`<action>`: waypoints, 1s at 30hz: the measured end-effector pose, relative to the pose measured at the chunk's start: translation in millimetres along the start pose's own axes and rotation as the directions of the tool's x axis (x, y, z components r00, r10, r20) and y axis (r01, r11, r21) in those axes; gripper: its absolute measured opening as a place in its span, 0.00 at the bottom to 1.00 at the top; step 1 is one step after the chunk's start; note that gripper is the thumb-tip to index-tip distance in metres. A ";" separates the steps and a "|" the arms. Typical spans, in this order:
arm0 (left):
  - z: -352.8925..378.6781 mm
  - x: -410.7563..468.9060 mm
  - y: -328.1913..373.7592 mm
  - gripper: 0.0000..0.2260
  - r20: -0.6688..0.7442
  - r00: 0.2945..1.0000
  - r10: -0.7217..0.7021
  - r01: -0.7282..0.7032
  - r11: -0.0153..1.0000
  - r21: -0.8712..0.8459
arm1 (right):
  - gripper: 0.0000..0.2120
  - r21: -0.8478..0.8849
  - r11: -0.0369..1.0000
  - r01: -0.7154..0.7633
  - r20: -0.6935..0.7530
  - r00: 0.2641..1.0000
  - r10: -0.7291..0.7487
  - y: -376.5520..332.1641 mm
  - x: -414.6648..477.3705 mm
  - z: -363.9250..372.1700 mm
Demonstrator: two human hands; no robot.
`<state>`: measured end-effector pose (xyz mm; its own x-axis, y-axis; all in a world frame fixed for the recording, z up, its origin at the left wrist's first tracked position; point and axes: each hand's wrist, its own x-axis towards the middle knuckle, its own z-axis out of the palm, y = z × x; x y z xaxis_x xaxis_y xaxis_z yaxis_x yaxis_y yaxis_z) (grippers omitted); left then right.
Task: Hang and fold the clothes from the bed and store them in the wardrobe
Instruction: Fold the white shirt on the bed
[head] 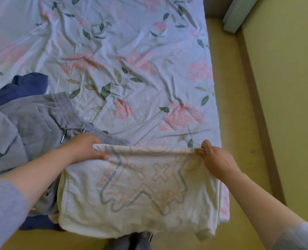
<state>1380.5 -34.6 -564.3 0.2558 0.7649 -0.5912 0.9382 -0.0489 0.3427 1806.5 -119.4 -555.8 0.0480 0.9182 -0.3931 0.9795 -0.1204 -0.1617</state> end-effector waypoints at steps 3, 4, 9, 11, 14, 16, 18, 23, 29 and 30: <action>-26.1 11.7 5.1 0.19 -0.042 0.999 0.022 -0.023 1.000 -0.010 | 0.10 -0.027 1.000 0.009 -0.044 0.999 -0.010 -6.0 18.5 -22.7; -35.7 18.2 7.7 0.19 -0.054 0.998 0.039 -0.039 0.999 0.000 | 0.10 -0.028 1.000 0.005 -0.065 0.998 -0.007 -8.0 25.7 -30.5; -71.9 49.9 14.7 0.20 -0.131 0.990 0.054 -0.049 0.998 0.044 | 0.09 -0.062 0.998 -0.024 -0.102 0.995 0.017 -17.8 63.3 -62.1; -80.6 61.9 15.2 0.20 -0.155 0.986 0.057 -0.051 0.998 0.042 | 0.09 -0.065 0.997 -0.032 -0.116 0.993 0.024 -19.7 77.1 -68.1; -93.4 82.6 17.2 0.22 -0.196 0.980 0.030 -0.026 0.999 0.024 | 0.09 -0.069 0.997 -0.027 -0.144 0.989 0.016 -17.8 100.8 -75.8; -103.4 96.8 21.6 0.22 -0.216 0.976 0.023 -0.015 0.999 0.039 | 0.09 -0.074 0.997 -0.038 -0.155 0.988 0.026 -15.7 119.9 -82.0; -113.6 111.8 26.9 0.18 -0.232 0.972 0.028 -0.017 0.999 0.049 | 0.09 -0.062 0.997 -0.042 -0.162 0.986 0.031 -13.3 141.3 -86.3; -127.6 154.3 38.4 0.19 -0.293 0.956 -0.015 0.037 0.997 0.069 | 0.09 -0.039 0.999 -0.031 -0.164 0.986 0.024 -4.3 193.1 -86.9; -127.7 194.2 49.1 0.20 -0.349 0.936 -0.054 0.100 0.988 0.115 | 0.09 -0.082 0.994 -0.068 -0.191 0.980 0.052 5.8 234.6 -83.3; -126.9 198.7 51.2 0.19 -0.382 0.923 -0.037 0.096 0.986 0.136 | 0.09 -0.090 0.992 -0.088 -0.210 0.975 0.067 5.6 238.4 -81.6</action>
<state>1449.8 196.4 -571.5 0.1122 0.9534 -0.2800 0.9814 -0.0622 0.1814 1839.4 129.7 -576.6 0.1537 0.9668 -0.2042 0.9851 -0.1659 -0.0442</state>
